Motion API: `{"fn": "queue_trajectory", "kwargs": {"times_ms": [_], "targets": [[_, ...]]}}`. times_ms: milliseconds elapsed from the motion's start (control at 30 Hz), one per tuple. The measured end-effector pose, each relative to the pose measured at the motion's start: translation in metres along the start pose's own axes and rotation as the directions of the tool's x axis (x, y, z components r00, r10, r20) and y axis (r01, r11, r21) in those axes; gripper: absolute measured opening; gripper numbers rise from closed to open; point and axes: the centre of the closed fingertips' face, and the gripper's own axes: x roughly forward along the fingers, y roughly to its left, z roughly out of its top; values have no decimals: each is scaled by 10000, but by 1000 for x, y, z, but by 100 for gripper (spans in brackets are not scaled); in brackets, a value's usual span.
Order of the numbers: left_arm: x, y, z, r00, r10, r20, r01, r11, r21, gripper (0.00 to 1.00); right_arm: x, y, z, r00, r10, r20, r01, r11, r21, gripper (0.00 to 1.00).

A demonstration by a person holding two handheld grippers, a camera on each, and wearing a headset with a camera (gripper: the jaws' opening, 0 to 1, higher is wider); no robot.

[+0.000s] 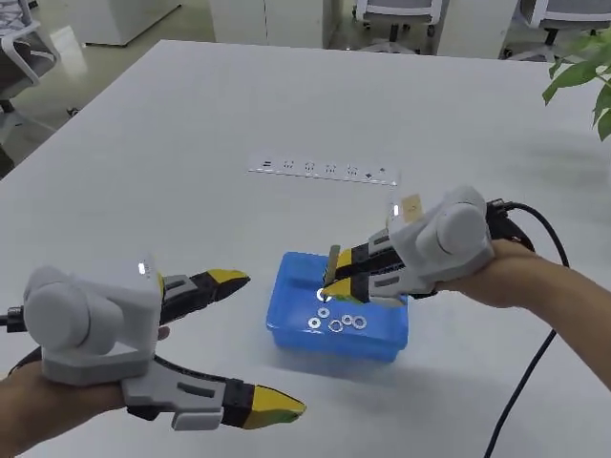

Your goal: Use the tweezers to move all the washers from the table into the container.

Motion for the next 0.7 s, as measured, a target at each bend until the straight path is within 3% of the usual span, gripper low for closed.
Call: {"fn": "queue_trajectory", "kwargs": {"times_ms": [700], "targets": [[12, 10, -1, 9998, -168, -93, 169, 9998, 87, 98, 11, -10, -36, 9993, -23, -382, 39, 9992, 397, 9]]}}
